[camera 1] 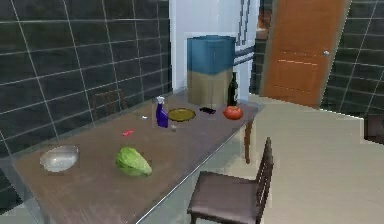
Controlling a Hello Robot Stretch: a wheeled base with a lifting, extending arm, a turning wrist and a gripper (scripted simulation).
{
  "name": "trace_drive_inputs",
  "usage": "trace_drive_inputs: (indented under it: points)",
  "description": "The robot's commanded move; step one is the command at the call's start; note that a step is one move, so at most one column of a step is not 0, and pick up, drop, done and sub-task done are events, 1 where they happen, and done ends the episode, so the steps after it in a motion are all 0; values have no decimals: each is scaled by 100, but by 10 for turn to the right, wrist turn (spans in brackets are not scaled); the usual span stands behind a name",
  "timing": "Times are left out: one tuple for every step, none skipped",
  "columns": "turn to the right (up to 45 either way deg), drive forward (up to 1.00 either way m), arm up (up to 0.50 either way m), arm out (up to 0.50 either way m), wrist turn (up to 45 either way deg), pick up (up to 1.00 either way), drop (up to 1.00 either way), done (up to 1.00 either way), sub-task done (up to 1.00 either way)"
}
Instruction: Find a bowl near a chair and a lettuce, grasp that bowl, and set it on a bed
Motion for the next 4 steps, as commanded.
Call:
trace_drive_inputs:
  points:
    - [240, 0, 0, 0, 0, 0, 0, 0, 0]
    - [0, 5, 0, 0, 0, 0, 0, 0, 0]
    - [-450, 0, 0, 0, 0, 0, 0, 0, 0]
    - [-450, 0, 0, 0, 0, 0, 0, 0, 0]
